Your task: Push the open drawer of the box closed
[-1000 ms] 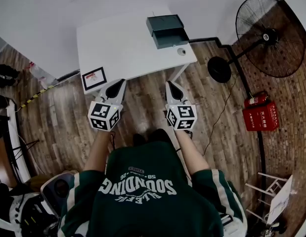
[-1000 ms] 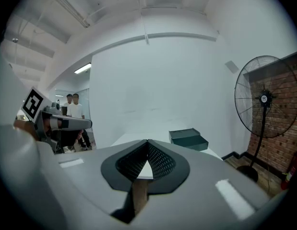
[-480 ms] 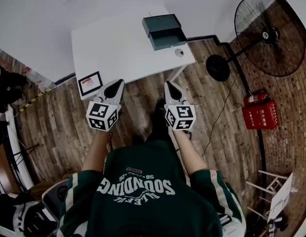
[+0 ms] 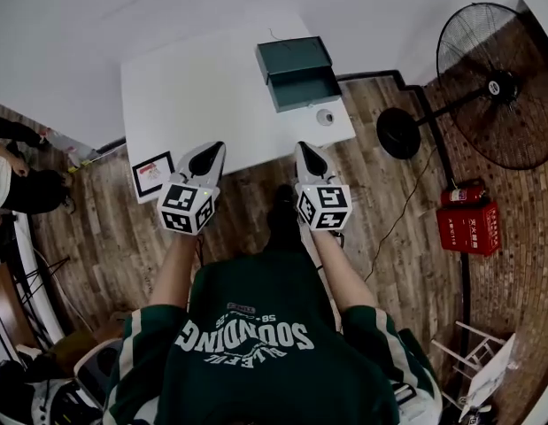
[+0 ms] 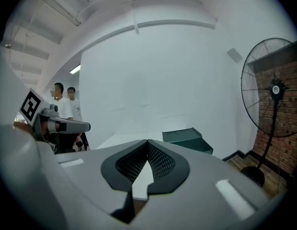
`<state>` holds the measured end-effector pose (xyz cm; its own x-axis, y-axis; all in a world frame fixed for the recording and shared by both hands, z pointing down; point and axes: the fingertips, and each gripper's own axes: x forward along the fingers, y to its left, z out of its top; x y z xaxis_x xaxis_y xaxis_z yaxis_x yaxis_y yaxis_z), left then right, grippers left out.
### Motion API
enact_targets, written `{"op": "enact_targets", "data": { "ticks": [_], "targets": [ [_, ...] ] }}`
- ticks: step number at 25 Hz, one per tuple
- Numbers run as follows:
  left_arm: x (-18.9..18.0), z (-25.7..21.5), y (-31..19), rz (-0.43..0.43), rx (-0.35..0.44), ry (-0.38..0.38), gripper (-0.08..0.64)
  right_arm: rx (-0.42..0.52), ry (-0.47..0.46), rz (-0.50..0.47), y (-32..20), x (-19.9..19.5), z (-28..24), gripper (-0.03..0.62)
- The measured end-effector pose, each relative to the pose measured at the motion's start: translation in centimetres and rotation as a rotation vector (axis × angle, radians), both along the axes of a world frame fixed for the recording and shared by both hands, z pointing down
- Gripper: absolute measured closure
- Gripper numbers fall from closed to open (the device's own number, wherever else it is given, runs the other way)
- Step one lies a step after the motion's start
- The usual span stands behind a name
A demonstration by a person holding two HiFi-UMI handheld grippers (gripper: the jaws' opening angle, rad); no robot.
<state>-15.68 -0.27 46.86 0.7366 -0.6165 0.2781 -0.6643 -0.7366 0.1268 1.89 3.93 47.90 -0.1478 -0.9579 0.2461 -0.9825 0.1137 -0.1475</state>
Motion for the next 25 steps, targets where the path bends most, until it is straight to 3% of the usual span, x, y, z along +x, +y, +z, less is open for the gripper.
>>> {"op": "enact_targets", "data": {
  "ticks": [12,18,25],
  "targets": [
    [7.0,0.4,-11.9,-0.153,-0.033,-0.002,0.508,-0.044,-0.005,-0.157,-14.3,6.8,0.7,0.591],
    [8.7,0.5,-16.2,-0.241,-0.036,-0.002,0.508,-0.035,0.005,-0.250,-20.2,8.7,0.4,0.592],
    [9.5,1.0,-19.1,-0.259,-0.049,-0.013,0.508,-0.044,-0.009,-0.282,-24.0,9.0,1.2,0.592]
  ]
}}
